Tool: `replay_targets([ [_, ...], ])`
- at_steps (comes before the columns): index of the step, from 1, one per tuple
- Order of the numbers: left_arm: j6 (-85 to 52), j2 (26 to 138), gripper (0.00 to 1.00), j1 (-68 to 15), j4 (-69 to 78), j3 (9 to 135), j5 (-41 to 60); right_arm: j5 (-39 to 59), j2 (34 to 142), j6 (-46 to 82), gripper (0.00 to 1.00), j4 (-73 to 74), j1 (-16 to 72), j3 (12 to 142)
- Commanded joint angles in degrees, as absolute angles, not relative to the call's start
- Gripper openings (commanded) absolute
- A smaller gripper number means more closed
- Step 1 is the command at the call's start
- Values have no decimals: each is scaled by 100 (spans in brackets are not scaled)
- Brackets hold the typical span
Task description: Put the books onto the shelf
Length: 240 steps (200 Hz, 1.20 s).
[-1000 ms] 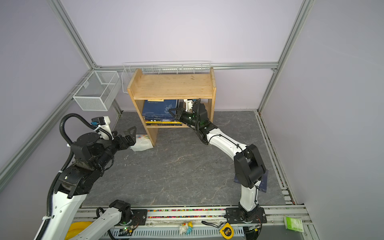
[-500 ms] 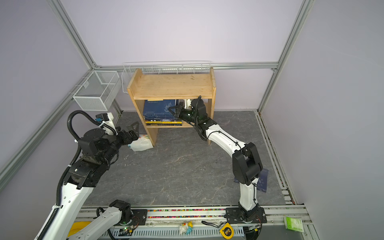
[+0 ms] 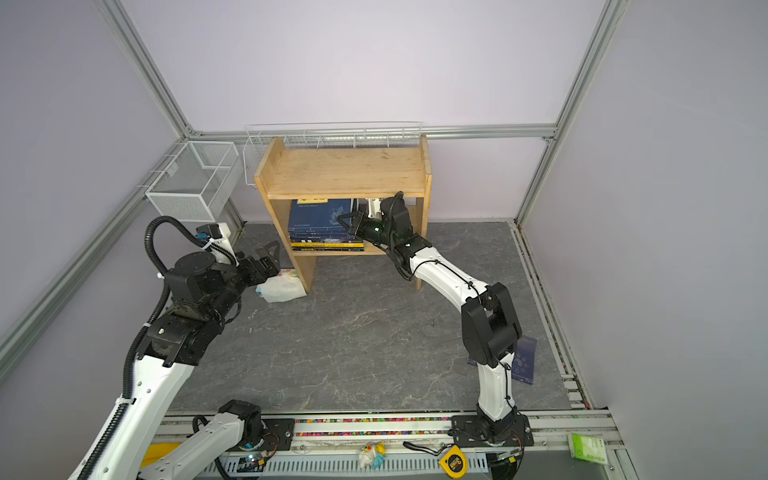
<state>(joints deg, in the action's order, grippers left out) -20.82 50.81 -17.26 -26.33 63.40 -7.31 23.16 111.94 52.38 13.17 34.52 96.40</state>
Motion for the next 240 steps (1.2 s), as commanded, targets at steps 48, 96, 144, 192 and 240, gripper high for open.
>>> replay_targets([
  [48, -2211, 5243, 99, -1591, -2077, 6045, -267, 2241, 11452, 5063, 7, 847, 3366, 9875],
  [96, -3083, 5670, 99, -835, -575, 5462, 959, 2215, 11460, 4977, 7, 664, 3365, 9878],
  [144, -3828, 6096, 99, -506, 1075, 4992, 1657, 2195, 11555, 4954, 7, 509, 3356, 9938],
  [192, -3625, 6363, 99, -503, 952, 5181, 1503, 2154, 11641, 4930, 7, 361, 3357, 10011],
  [240, -3528, 6897, 99, -510, 905, 5456, 1413, 2162, 11688, 4958, 7, 321, 3357, 10033],
])
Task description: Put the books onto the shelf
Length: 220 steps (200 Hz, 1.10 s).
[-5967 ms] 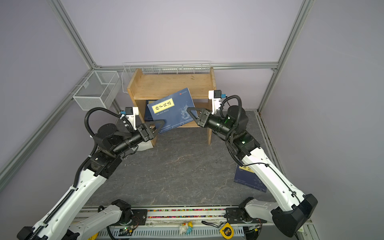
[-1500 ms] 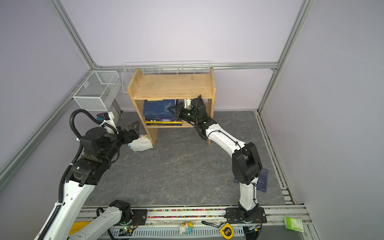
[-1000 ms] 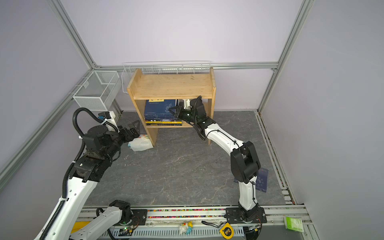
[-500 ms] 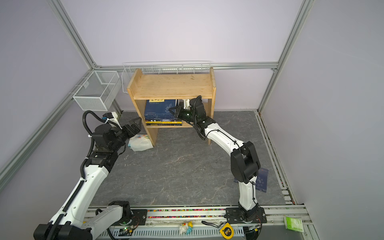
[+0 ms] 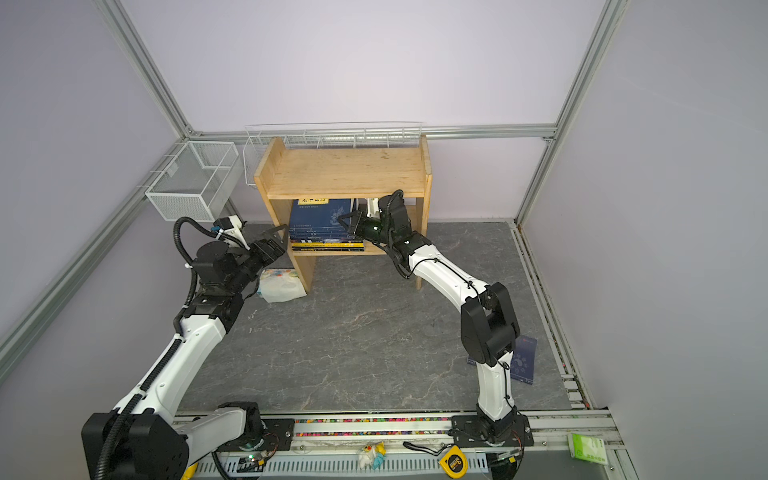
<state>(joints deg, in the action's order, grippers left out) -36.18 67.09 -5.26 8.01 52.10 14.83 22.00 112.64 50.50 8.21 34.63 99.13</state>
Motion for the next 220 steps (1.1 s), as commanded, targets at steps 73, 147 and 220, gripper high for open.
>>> replay_targets([
  [73, -3402, 7546, 99, -755, 432, 5943, 983, 2187, 11733, 4967, 7, 286, 3340, 10020],
  [147, -3227, 8154, 99, -896, -246, 6044, 576, 2170, 11734, 4990, 11, 261, 3332, 10011],
  [220, -3287, 8156, 100, -904, -634, 5819, 147, 1961, 11590, 4929, 35, 101, 3244, 9954],
])
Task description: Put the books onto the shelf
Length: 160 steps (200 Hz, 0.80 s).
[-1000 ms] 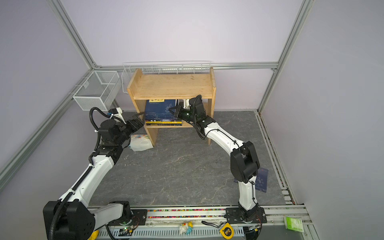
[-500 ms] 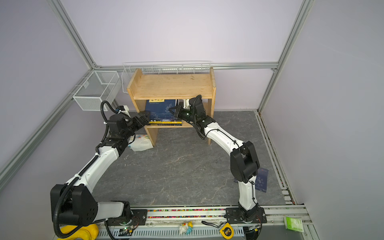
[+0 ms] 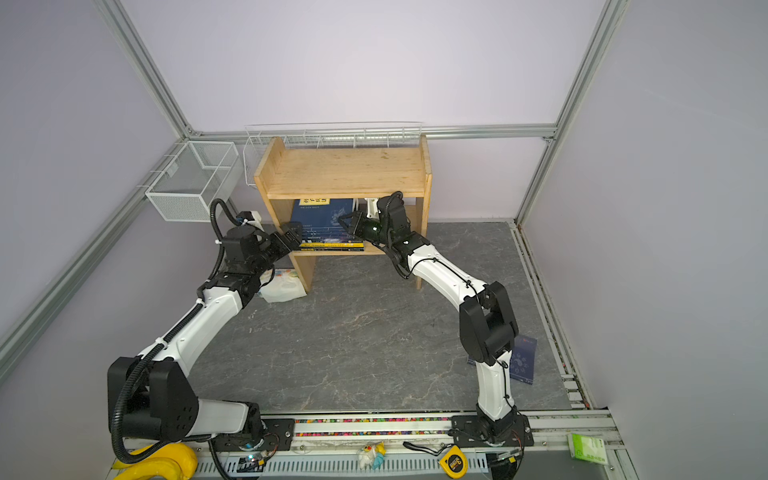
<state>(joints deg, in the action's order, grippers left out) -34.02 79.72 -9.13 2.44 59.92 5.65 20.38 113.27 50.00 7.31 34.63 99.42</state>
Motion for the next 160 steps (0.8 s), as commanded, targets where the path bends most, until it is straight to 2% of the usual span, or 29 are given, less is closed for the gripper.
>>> replay_targets([
  [1, -3291, 8152, 100, -905, -642, 5819, 144, 1951, 11587, 4926, 35, 90, 3239, 9951],
  [17, -3309, 8163, 100, -898, -660, 5819, 123, 1802, 11460, 4802, 45, -42, 3194, 9949],
  [36, -3333, 8174, 100, -903, -662, 5818, 130, 1701, 11286, 4685, 49, -161, 3107, 9915],
  [103, -3513, 8217, 100, -903, -535, 5852, 274, 1135, 10429, 4201, 56, -642, 3038, 9525],
  [135, -3685, 8157, 100, -905, -360, 5893, 502, 1367, 10159, 3729, 58, -431, 3092, 9259],
  [160, -3831, 8030, 100, -904, -155, 5898, 729, 1562, 10110, 2835, 58, -168, 3265, 9162],
])
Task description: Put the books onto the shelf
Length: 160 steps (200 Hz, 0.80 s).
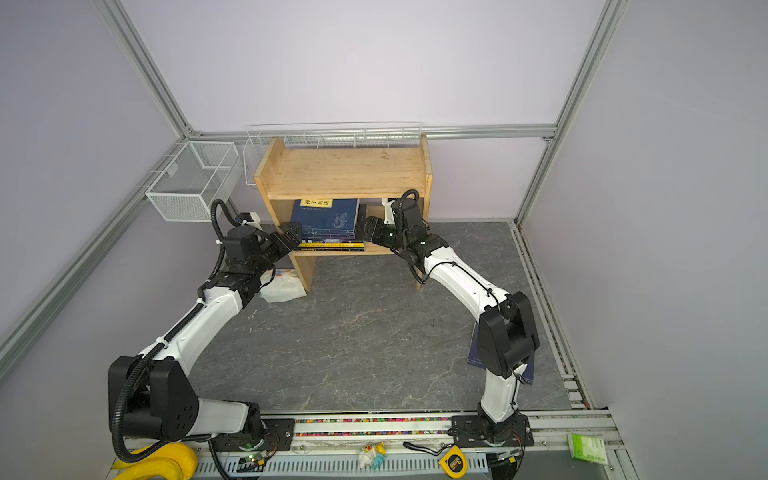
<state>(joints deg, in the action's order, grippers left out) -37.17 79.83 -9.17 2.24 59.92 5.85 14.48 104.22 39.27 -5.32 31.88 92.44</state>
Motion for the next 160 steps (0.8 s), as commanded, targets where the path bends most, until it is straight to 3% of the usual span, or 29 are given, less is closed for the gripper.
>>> replay_targets([
  [1, -3836, 8023, 100, -905, -157, 5898, 734, 1563, 10109, 2775, 58, -159, 3280, 9156],
  [45, -3869, 7855, 100, -897, -235, 5983, 824, 1264, 9996, 1409, 58, 306, 3574, 8885],
  [160, -4050, 7773, 100, -837, -159, 6038, 1114, 1181, 10330, 303, 57, 123, 3703, 9102],
])
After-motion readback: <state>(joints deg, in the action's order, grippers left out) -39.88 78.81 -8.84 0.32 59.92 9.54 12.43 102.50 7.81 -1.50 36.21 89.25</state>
